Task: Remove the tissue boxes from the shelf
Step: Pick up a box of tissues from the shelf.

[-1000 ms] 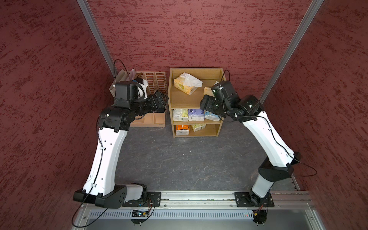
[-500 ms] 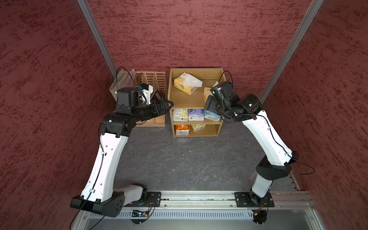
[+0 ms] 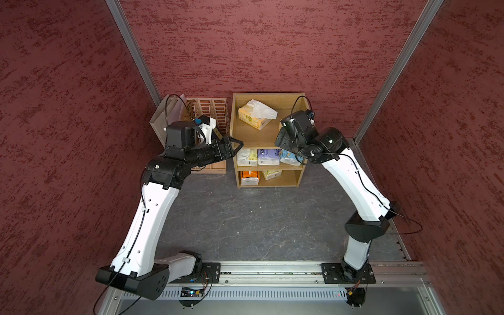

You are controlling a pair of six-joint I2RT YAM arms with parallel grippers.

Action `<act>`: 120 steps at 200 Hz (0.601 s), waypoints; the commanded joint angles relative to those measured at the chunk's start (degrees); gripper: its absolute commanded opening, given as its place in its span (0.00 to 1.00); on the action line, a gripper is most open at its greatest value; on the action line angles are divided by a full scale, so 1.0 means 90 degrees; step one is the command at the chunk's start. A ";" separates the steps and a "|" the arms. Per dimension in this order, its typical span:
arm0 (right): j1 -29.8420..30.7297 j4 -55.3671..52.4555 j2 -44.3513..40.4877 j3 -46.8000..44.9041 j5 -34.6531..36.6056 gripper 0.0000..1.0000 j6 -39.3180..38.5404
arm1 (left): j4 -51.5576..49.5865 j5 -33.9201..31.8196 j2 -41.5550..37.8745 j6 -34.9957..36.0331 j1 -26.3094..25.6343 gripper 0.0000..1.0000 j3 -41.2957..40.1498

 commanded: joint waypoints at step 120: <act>-0.0079 -0.0197 0.0174 0.0241 0.0829 0.16 -0.0901 | 0.0223 -0.0020 0.0146 0.0257 -0.0058 1.00 0.0161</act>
